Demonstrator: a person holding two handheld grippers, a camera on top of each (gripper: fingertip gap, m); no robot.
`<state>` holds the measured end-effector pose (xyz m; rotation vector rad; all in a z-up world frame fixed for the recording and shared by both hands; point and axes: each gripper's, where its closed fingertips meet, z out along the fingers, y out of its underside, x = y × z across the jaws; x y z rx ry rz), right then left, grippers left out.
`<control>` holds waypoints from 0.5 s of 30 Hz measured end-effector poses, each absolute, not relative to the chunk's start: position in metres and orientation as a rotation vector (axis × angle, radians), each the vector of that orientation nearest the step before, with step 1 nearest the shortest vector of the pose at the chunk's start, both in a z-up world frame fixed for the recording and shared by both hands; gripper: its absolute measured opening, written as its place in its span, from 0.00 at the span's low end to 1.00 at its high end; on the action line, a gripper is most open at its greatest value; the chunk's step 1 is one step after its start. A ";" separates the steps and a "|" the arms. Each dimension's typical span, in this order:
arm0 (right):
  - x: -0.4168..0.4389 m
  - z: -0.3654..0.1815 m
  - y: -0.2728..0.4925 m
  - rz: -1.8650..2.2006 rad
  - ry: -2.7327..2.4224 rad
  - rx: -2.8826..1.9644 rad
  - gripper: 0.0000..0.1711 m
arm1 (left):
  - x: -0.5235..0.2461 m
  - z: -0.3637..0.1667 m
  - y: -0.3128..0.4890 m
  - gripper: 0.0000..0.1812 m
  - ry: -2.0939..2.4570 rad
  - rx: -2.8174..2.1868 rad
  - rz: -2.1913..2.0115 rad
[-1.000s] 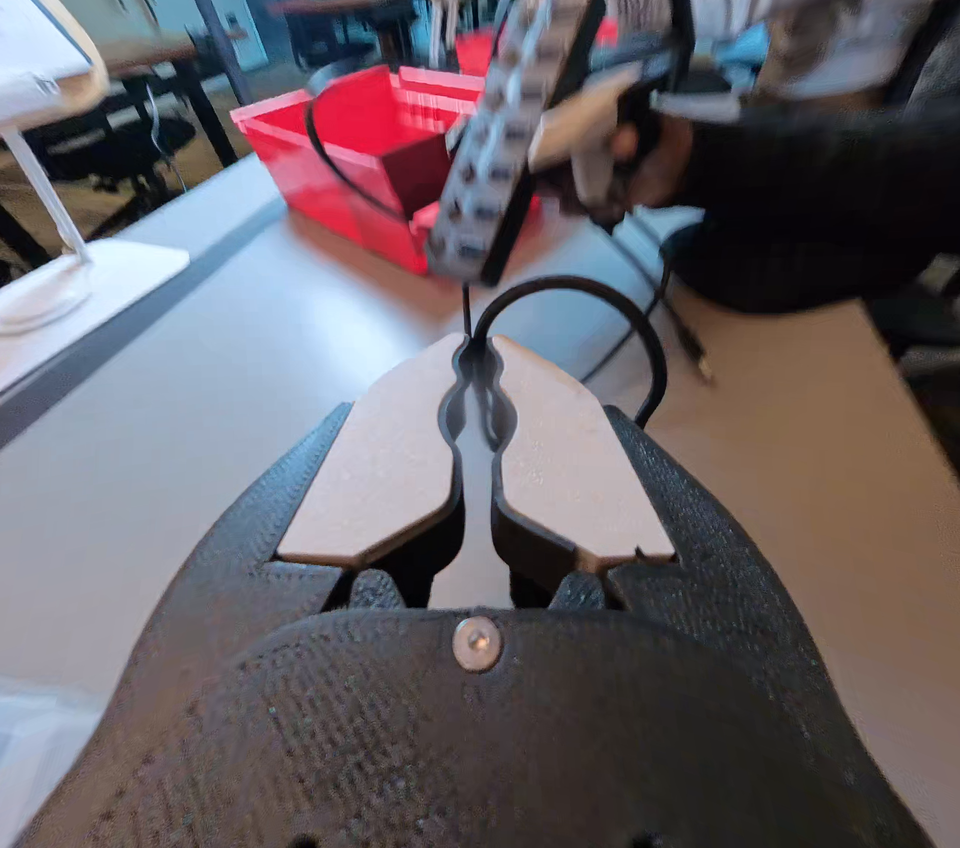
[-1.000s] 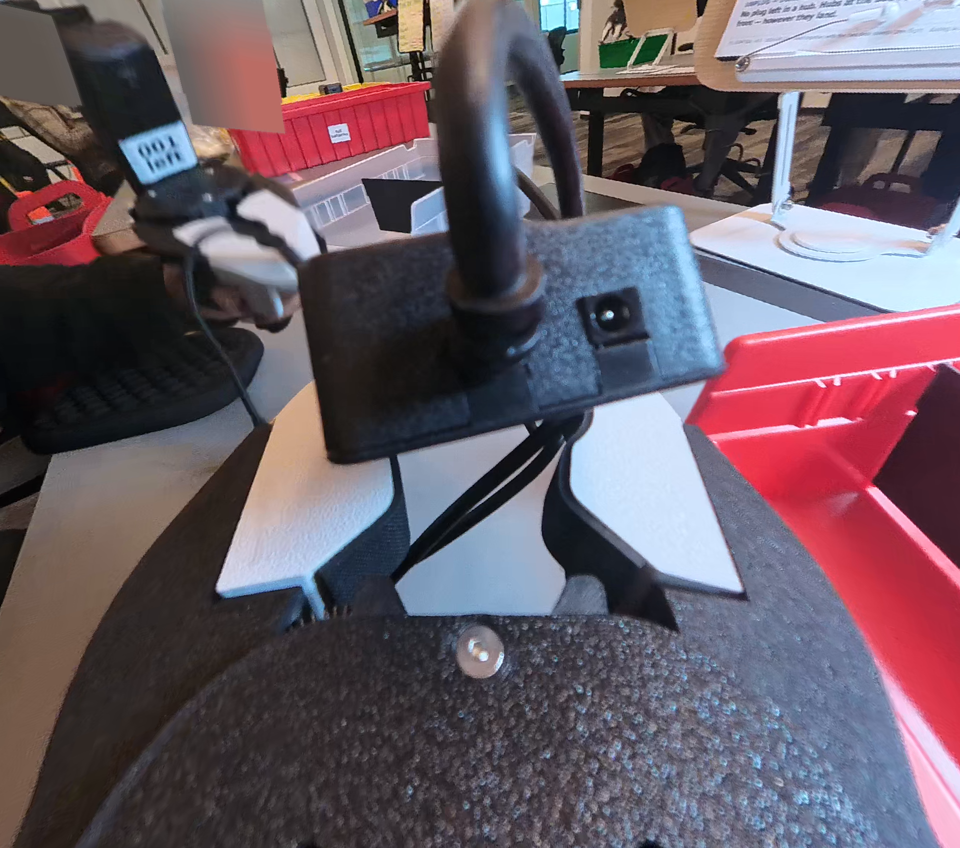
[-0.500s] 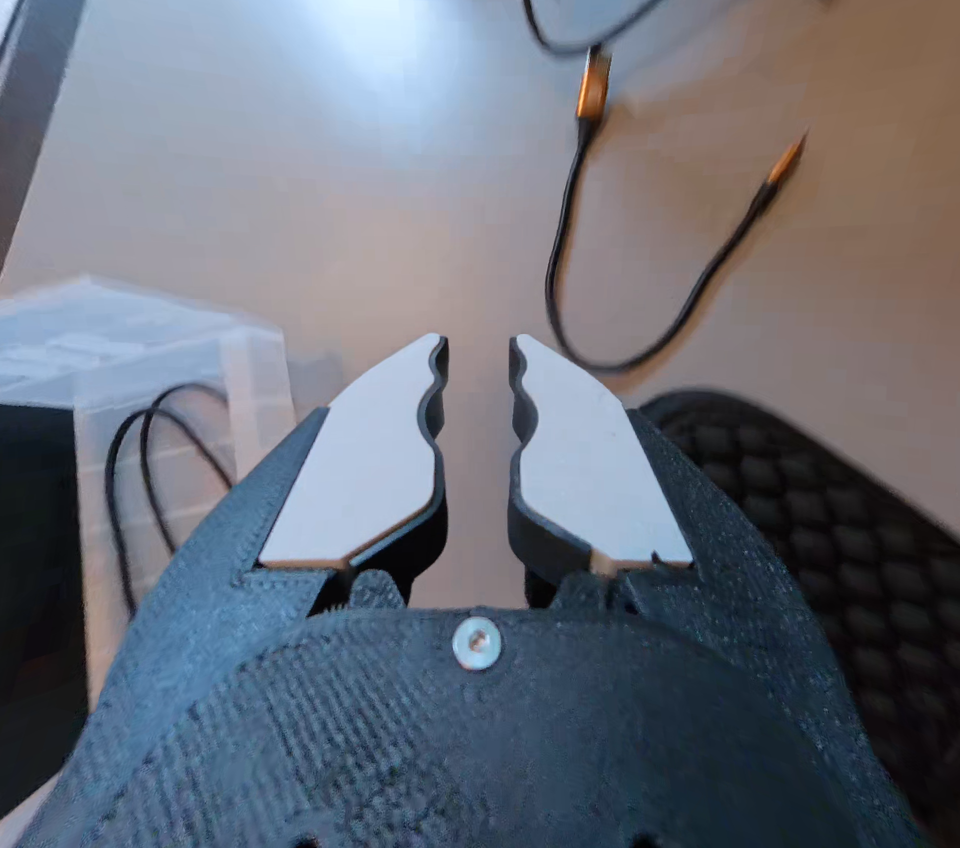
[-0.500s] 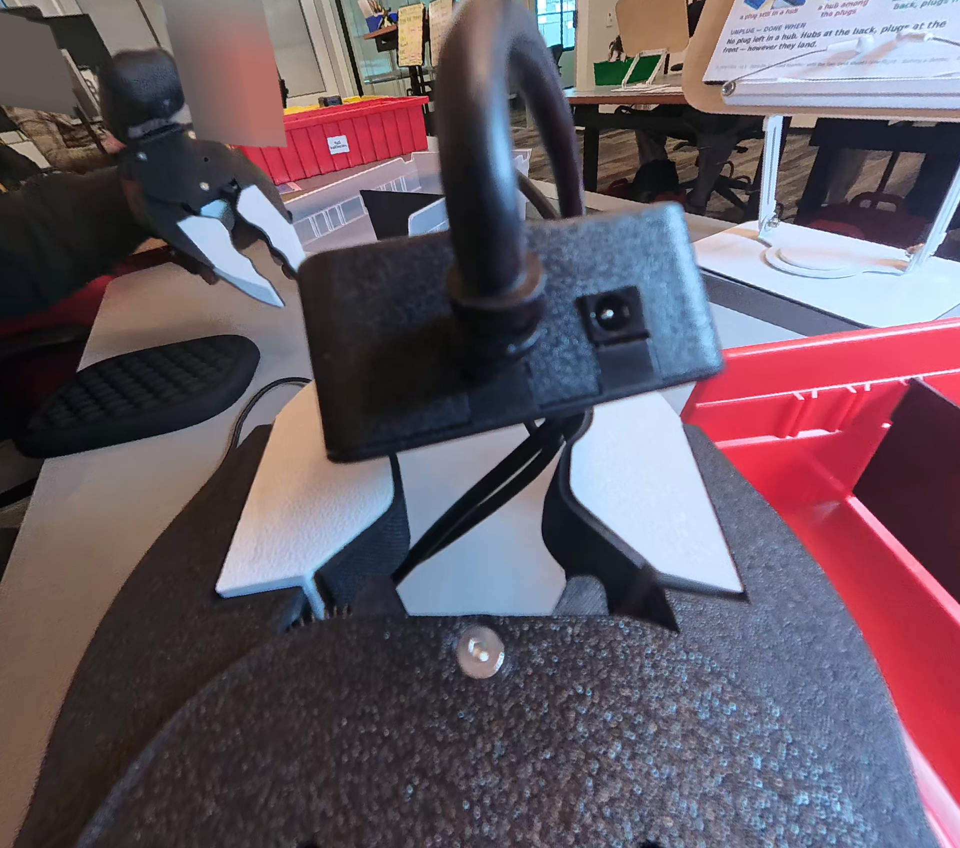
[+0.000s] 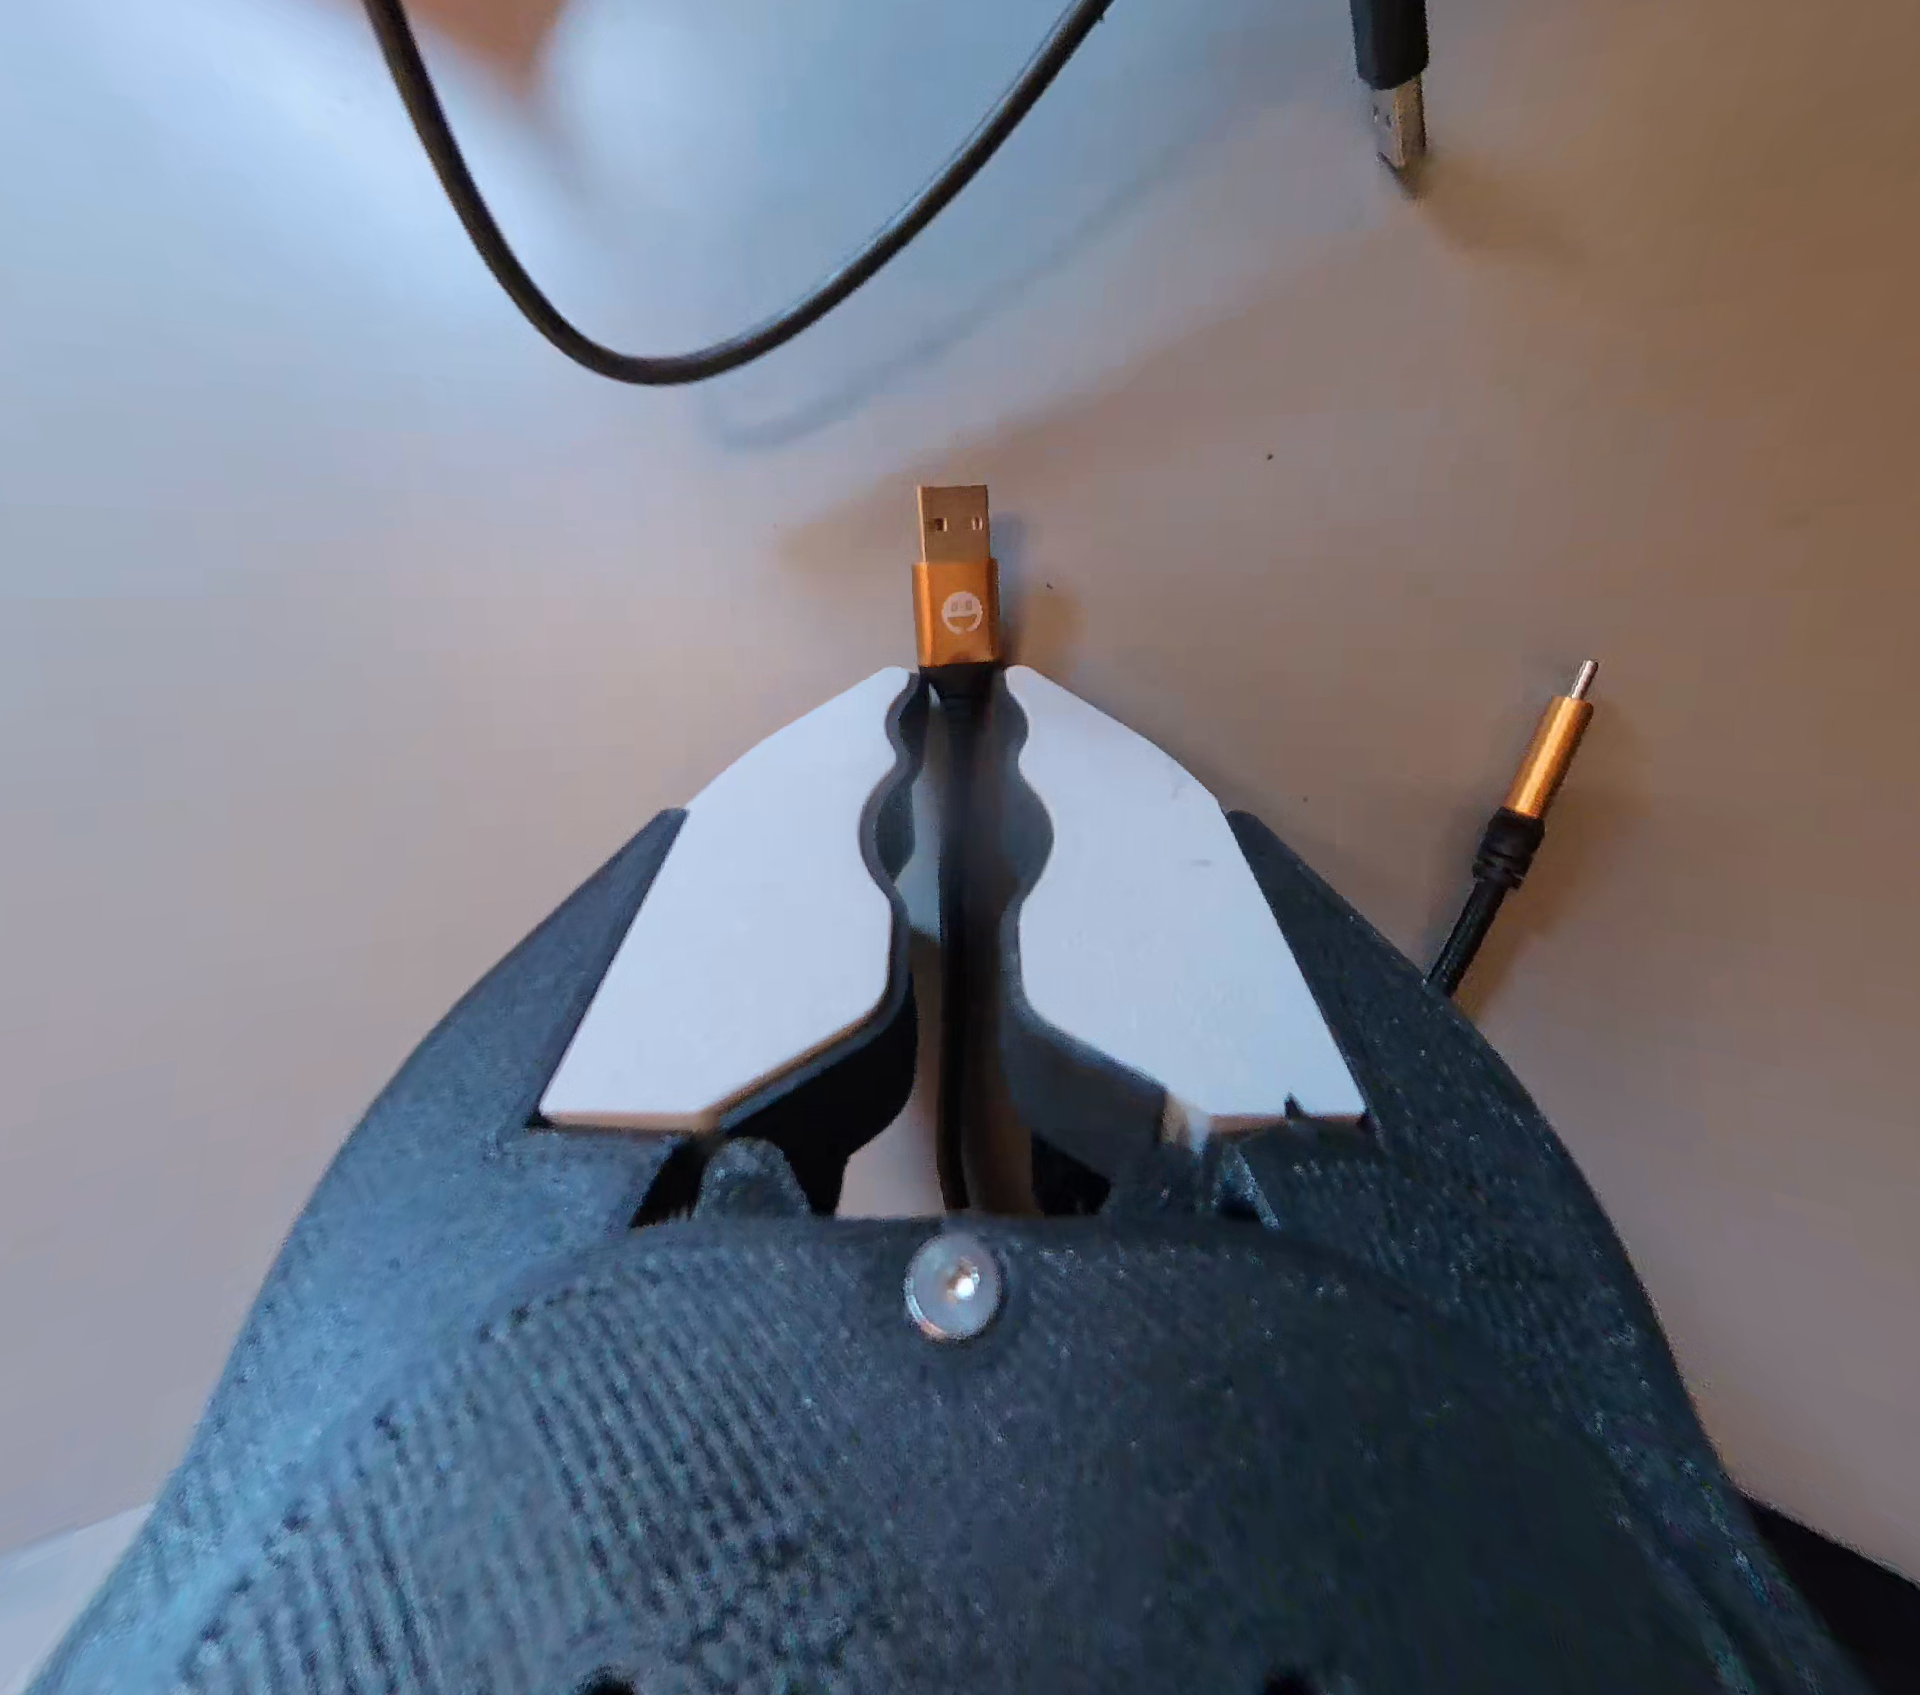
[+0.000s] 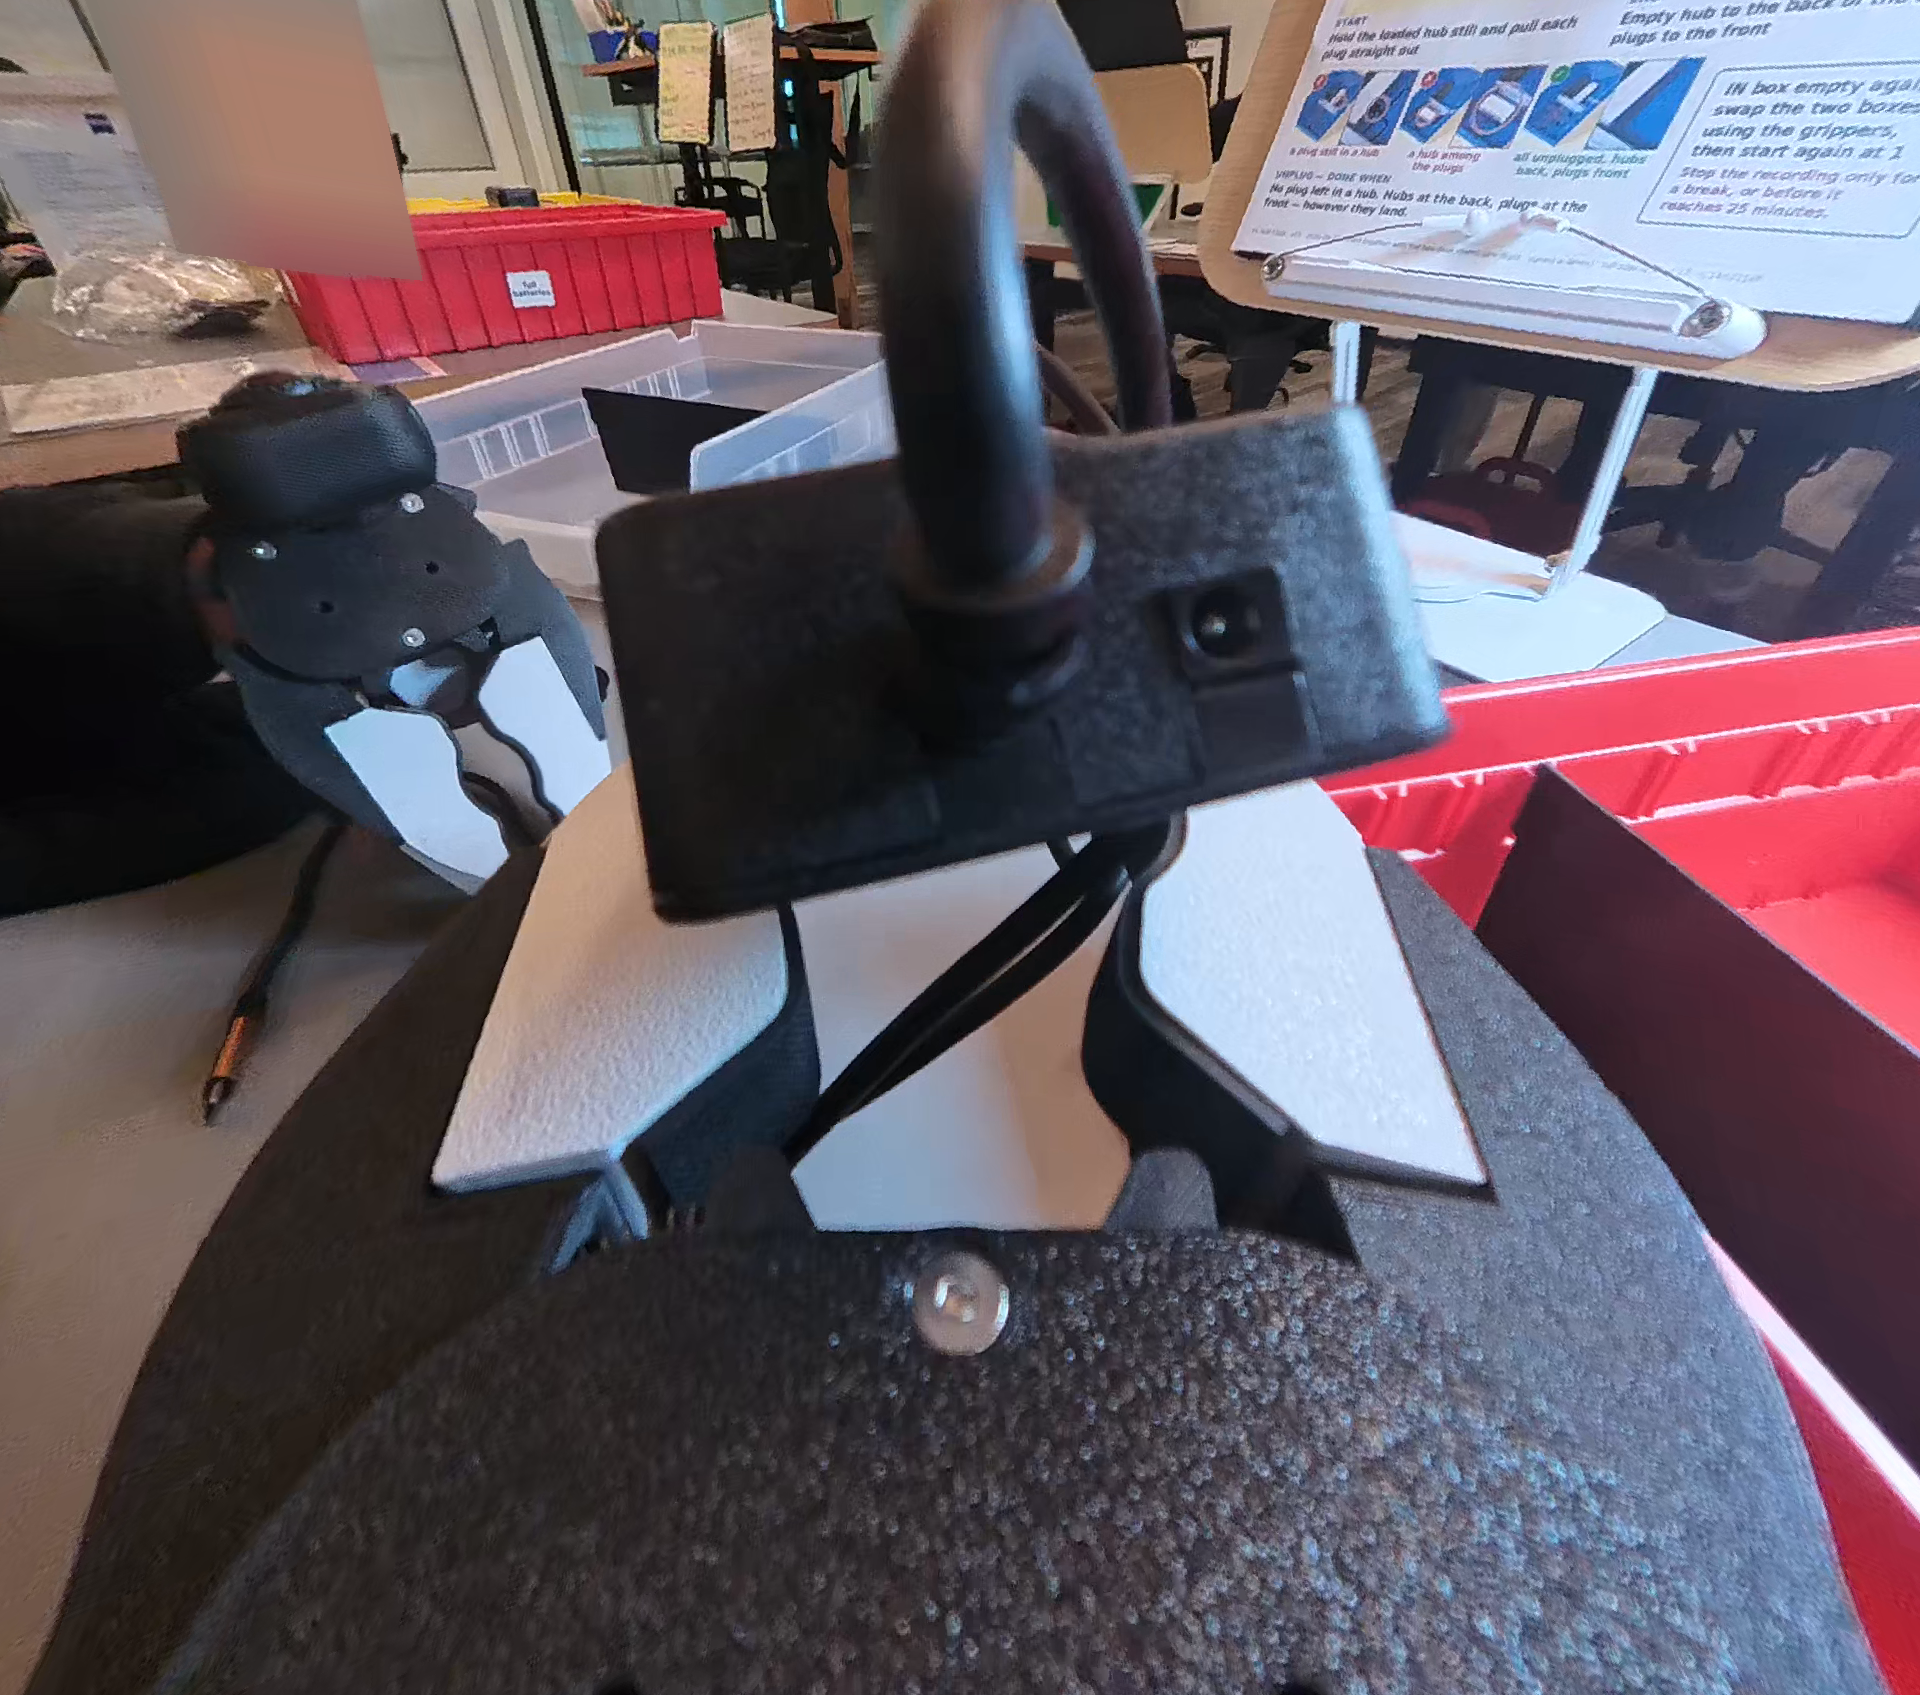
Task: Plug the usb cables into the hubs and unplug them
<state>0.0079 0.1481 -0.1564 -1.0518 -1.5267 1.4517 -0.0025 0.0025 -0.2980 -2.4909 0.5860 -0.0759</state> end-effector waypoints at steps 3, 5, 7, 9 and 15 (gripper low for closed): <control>0.008 -0.162 0.141 1.451 -1.569 -1.007 0.37 | -0.007 -0.296 0.005 0.05 0.578 -2.428 -0.019; 0.010 -0.161 0.133 1.478 -1.589 -0.945 0.37 | 0.000 -0.285 0.005 0.05 0.533 -2.362 -0.090; 0.014 -0.158 0.123 1.509 -1.605 -0.871 0.37 | 0.003 -0.263 0.005 0.05 0.486 -2.282 -0.151; 0.019 -0.156 0.114 1.526 -1.619 -0.797 0.37 | 0.009 -0.234 0.006 0.05 0.450 -2.161 -0.225; 0.025 -0.160 0.092 1.499 -1.680 -0.665 0.37 | 0.025 -0.183 0.000 0.05 0.374 -1.932 -0.416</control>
